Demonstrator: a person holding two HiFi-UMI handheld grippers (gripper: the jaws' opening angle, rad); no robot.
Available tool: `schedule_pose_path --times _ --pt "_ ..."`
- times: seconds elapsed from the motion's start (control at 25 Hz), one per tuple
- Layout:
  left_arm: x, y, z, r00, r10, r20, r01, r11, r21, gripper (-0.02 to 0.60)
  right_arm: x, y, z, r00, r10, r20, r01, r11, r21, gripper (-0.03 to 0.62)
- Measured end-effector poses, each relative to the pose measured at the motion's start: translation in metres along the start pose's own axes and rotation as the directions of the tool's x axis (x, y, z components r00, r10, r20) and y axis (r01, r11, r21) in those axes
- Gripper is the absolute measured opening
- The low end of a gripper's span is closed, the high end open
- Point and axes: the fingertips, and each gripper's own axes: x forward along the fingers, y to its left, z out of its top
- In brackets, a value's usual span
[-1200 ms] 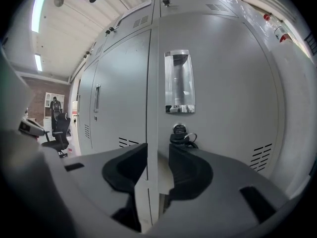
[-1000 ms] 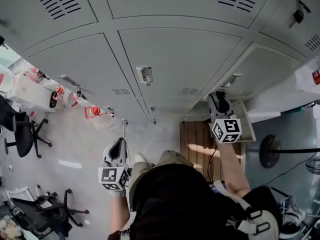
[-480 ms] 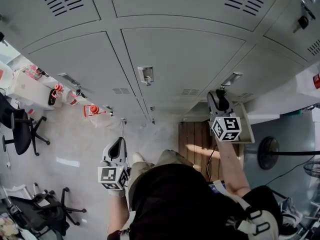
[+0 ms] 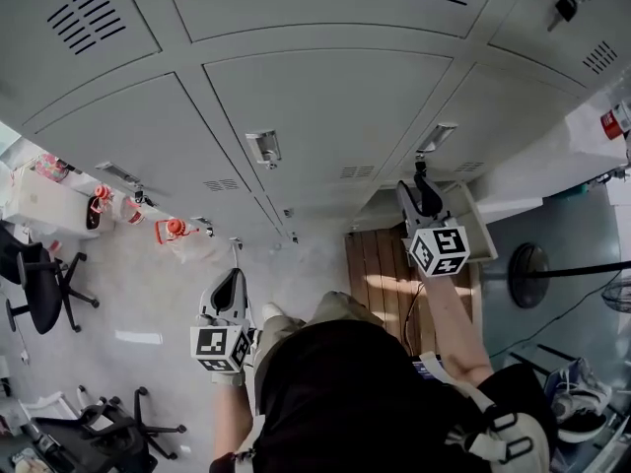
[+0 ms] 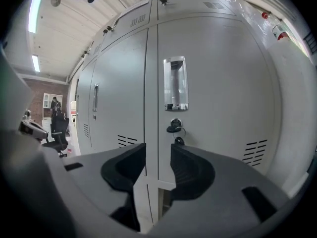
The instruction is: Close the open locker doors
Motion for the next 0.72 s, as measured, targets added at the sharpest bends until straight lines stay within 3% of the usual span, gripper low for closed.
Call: schedule_pose_path --times 0.4,0.72 --pt "0.026 -0.034 0.005 0.989 -0.141 -0.044 0.143 0.989 0.042 0.009 -0.061 -0.032 -0.028 0.99 -0.136 -0.031 0.137 0.99 0.044 0.153" --pt "0.042 -0.075 0.0 0.962 -0.255 -0.093 0.263 0.961 0.09 0.009 -0.122 -0.063 -0.055 0.966 -0.254 -0.054 0.258 0.962 0.085 0.153"
